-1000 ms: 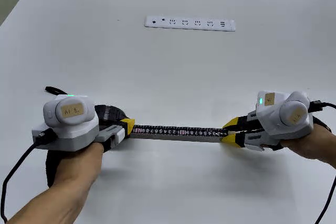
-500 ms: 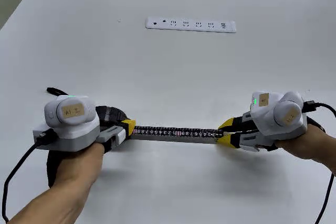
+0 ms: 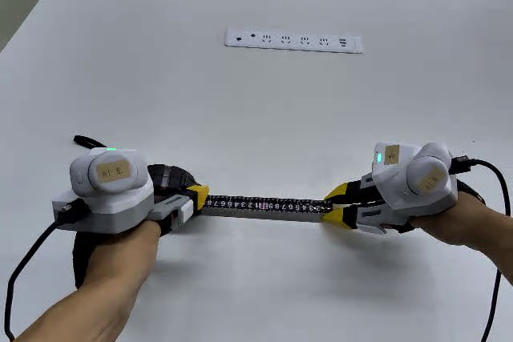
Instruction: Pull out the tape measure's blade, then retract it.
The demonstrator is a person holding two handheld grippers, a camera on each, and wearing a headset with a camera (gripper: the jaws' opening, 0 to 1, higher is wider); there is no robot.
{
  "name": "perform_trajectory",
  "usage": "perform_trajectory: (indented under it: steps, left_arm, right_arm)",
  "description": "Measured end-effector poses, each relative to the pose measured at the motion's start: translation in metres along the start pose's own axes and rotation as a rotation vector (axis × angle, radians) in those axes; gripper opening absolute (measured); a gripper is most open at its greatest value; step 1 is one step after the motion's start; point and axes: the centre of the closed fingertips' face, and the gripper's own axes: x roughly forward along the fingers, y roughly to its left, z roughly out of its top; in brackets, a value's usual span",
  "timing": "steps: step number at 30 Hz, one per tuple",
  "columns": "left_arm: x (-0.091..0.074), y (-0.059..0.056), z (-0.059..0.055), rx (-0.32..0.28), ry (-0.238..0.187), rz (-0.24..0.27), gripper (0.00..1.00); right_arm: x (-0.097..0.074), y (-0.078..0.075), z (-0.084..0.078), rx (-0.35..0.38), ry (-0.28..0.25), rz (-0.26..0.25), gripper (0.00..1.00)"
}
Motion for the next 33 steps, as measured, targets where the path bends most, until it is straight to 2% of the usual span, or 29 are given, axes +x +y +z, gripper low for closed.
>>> perform_trajectory:
  steps: [33]
  left_arm:
    - [0.001,0.000,0.000,-0.002,0.002,-0.005,0.59]
  right_arm:
    - [0.018,0.003,0.019,-0.014,-0.011,0.020,0.10]
